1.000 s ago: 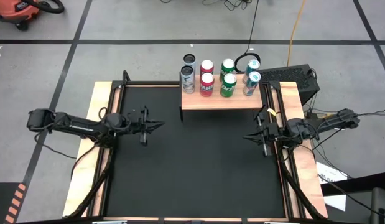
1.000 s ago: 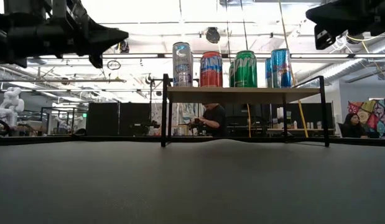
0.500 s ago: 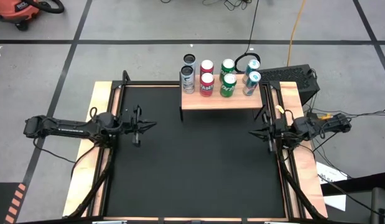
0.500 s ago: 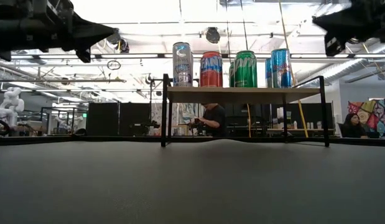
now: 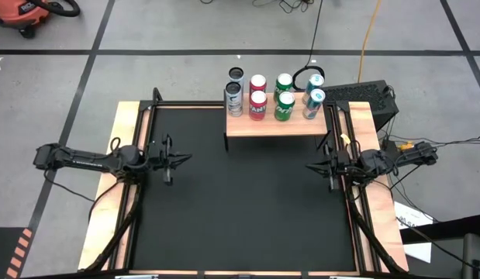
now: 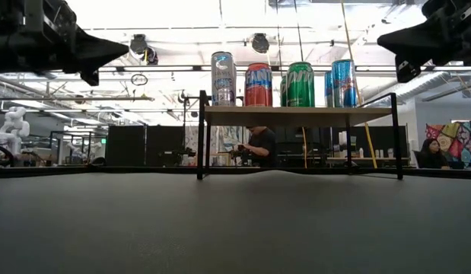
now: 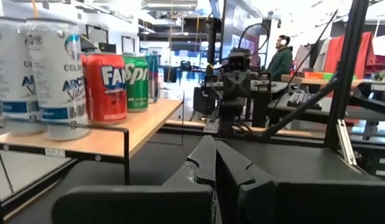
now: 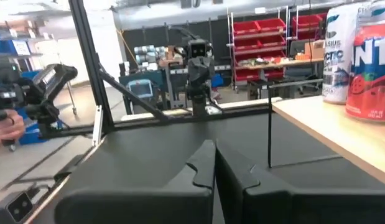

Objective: Place canned beverage on shelf
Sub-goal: Return to Home Position

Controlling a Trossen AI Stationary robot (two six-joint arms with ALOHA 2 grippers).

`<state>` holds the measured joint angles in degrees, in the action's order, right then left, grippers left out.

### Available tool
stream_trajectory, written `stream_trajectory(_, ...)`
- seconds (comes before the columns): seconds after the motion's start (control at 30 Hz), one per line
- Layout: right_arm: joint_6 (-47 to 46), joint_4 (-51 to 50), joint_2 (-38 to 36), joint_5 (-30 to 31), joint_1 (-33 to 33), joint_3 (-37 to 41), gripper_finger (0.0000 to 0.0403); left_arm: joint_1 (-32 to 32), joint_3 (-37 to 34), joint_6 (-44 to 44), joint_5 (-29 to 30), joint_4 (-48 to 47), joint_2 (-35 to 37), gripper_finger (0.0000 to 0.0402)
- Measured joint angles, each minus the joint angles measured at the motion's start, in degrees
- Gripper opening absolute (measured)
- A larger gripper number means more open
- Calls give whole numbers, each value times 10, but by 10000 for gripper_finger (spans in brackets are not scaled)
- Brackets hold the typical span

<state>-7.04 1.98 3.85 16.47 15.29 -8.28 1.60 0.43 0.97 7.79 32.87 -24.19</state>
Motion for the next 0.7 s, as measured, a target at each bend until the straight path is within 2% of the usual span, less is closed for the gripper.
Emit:
stream_trajectory(0.3,2,33,1,0,0,36,0,16,0,-13,21,-9,8,0)
stream_trajectory(0.47,11,97,1,1,-1,70,0,27,0,-14,40,-9,8,0)
stream_trajectory(0.7,11,91,9,-2,-7,72,0,27,-1,1,53,-13,-5,0)
